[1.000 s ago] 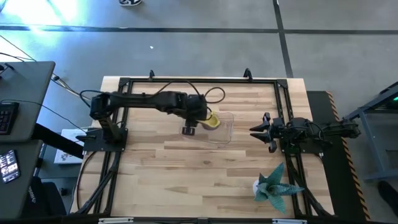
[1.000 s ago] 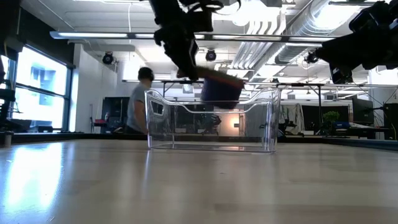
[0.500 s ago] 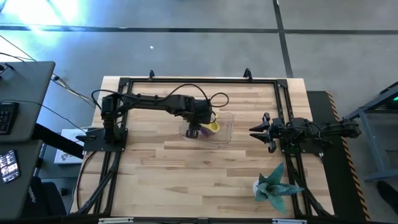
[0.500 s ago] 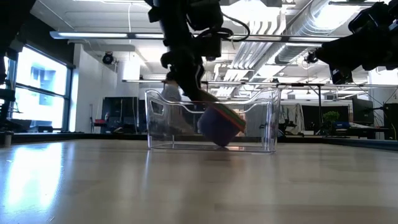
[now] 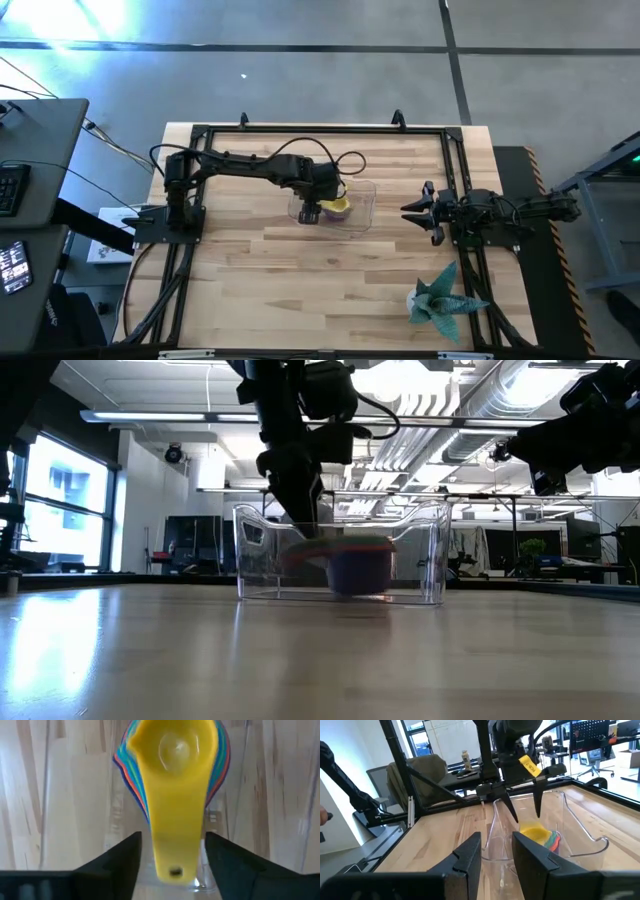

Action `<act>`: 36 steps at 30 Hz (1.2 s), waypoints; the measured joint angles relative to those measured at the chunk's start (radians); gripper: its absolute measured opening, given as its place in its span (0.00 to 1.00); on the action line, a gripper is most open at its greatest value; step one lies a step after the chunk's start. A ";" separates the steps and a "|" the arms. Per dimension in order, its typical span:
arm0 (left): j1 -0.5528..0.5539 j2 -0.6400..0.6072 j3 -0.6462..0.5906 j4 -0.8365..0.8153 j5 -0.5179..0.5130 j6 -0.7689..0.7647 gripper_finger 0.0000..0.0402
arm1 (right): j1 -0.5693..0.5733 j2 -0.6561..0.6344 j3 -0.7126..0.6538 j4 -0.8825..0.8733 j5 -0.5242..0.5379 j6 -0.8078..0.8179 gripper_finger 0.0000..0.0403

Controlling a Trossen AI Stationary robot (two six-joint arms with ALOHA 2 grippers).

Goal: Nest measuring cups in basket
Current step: Put the nested measuring cups into the transparent bin, then return to Home Position

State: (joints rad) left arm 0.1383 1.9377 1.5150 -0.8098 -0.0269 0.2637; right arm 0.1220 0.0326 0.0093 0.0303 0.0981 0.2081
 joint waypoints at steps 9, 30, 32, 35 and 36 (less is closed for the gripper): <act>0.008 -0.043 0.000 -0.035 0.040 -0.014 0.72 | 0.000 0.000 0.000 0.000 0.000 0.000 0.25; -0.161 -0.903 -0.734 0.596 0.016 -0.372 0.71 | 0.000 0.020 0.000 0.000 0.000 0.000 0.25; -0.180 -1.001 -0.848 0.668 0.015 -0.390 0.71 | 0.000 0.019 0.000 0.000 0.000 0.000 0.25; -0.202 -1.138 -0.998 0.765 0.015 -0.372 0.71 | 0.000 0.019 0.000 0.000 0.000 0.000 0.25; -0.208 -1.182 -1.041 0.785 0.014 -0.356 0.71 | 0.000 0.019 0.000 0.000 0.000 0.000 0.25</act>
State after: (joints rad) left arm -0.0697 0.7553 0.4737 -0.0249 -0.0124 -0.0925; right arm 0.1223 0.0521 0.0097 0.0300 0.0978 0.2081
